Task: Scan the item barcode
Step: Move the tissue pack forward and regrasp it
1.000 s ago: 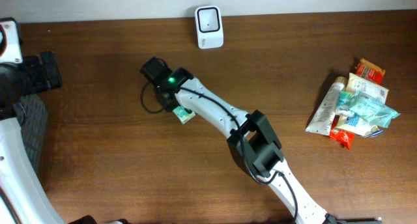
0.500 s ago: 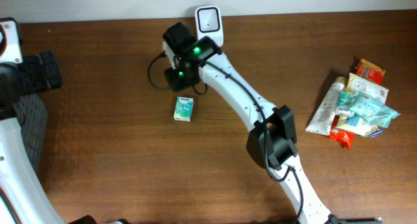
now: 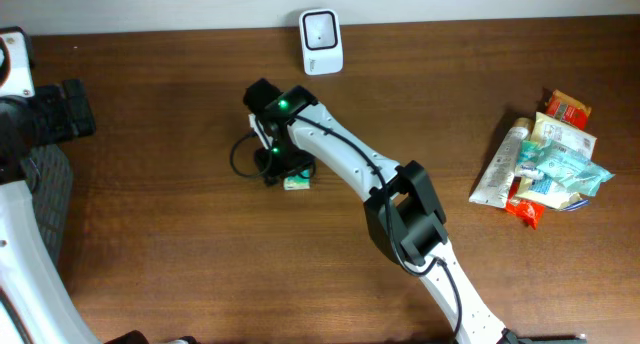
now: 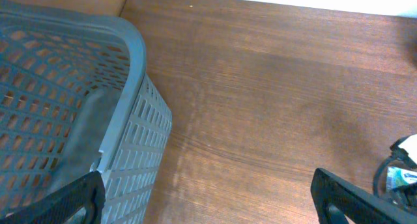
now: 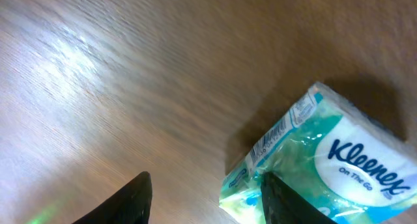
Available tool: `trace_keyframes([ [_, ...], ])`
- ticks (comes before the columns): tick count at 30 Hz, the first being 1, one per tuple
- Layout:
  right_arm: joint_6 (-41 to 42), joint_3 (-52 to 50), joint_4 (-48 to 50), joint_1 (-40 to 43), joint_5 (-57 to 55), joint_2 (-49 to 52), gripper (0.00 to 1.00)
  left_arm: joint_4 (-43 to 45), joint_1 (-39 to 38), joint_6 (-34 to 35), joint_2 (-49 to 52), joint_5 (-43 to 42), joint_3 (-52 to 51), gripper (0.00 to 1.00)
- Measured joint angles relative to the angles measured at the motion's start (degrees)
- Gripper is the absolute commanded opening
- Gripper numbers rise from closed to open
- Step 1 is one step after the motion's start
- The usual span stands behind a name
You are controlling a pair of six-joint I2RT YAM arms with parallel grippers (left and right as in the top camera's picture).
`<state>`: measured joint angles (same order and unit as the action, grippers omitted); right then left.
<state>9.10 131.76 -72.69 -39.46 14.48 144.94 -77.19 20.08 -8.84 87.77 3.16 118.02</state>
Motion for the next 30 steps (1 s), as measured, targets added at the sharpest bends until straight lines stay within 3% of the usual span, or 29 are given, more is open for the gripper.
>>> trace_keyframes([
  [3, -6.9, 0.0, -4.5, 2.5, 0.1, 0.0, 0.61, 0.0, 0.0, 0.0, 0.0, 0.0, 0.0, 0.99],
  [9, -15.9, 4.0, -11.5, 8.0, -0.6, 0.0, 0.61, 0.0, 0.0, 0.0, 0.0, 0.0, 0.0, 0.99],
  [13, -18.3, 17.9, -23.0, 10.5, -0.9, 0.0, 0.61, -0.1, 0.0, 0.0, 0.0, 0.0, 0.0, 0.99],
  [15, -18.0, 25.9, -24.2, 10.3, 0.0, -1.0, 0.61, 0.0, 0.0, 0.0, 0.0, 0.0, 0.0, 0.99],
  [19, -17.1, 27.1, -24.3, 11.1, 0.7, -11.6, 0.64, 0.0, 0.0, 0.0, 0.0, 0.0, 0.0, 0.99],
  [22, -16.6, 27.3, -24.3, 15.6, 0.9, -26.6, 0.63, 0.0, 0.0, 0.0, 0.0, 0.0, 0.0, 0.99],
  [24, -16.6, 23.6, -24.3, 18.5, 0.9, -35.0, 0.63, 0.0, 0.0, 0.0, 0.0, 0.0, 0.0, 0.99],
  [26, -16.5, 13.3, -24.3, 20.1, 1.1, -43.9, 0.63, 0.0, 0.0, 0.0, 0.0, 0.0, 0.0, 0.99],
  [28, -16.6, 1.6, -23.3, 20.5, 2.8, -46.2, 0.64, 0.0, 0.0, 0.0, 0.0, 0.0, 0.0, 0.99],
  [30, -15.7, -11.3, -15.5, 20.5, 6.3, -44.4, 0.66, 0.0, 0.0, 0.0, 0.0, 0.0, 0.0, 0.99],
])
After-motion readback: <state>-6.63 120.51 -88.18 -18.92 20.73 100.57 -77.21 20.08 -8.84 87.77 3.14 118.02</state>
